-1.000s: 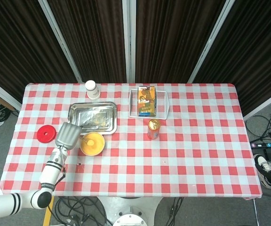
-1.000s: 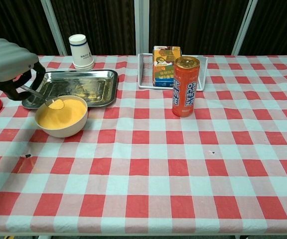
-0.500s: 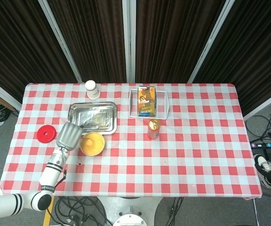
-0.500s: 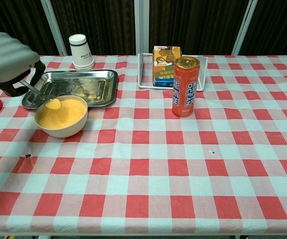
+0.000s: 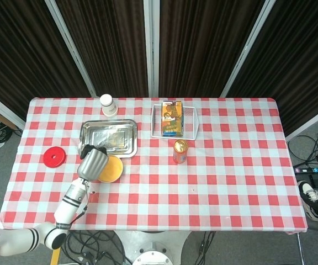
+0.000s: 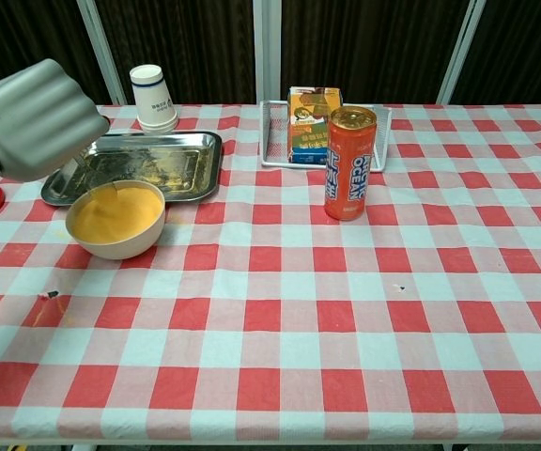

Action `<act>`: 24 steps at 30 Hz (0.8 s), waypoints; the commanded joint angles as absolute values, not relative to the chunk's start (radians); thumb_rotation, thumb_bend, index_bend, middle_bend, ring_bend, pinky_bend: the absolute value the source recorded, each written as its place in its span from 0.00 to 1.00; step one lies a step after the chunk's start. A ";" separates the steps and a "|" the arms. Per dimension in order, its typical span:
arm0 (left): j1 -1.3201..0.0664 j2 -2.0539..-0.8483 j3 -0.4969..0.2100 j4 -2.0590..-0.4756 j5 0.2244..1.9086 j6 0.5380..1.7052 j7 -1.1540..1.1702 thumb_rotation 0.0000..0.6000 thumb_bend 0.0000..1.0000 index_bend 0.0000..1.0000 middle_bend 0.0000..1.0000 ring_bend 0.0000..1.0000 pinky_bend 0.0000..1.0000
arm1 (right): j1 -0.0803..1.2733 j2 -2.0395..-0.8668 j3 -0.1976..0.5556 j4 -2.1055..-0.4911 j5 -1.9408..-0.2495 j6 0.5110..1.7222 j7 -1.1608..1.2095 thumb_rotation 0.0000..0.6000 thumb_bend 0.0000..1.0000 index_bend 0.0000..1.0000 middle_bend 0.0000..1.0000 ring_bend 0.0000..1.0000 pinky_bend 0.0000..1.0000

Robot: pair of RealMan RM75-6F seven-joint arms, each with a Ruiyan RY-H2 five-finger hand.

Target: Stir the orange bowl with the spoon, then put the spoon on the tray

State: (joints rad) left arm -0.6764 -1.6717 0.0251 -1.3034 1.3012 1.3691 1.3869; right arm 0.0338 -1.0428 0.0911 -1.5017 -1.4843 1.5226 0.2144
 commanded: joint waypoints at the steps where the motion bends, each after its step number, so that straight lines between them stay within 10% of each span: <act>1: -0.680 -1.684 0.032 -1.282 1.346 1.379 1.452 1.00 0.42 0.69 0.88 0.84 0.92 | 0.034 -1.042 0.091 -1.504 -1.486 1.524 0.214 1.00 0.10 0.00 0.02 0.00 0.00; 24: -0.660 -1.723 -0.013 -1.235 1.384 1.344 1.568 1.00 0.43 0.71 0.89 0.84 0.92 | 0.025 -1.035 0.090 -1.517 -1.489 1.538 0.202 1.00 0.10 0.00 0.02 0.00 0.00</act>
State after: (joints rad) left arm -0.6634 -1.7232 -0.0080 -1.2386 1.3816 1.3449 1.5786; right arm 0.0255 -1.0352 0.0904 -1.5168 -1.4894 1.5377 0.2022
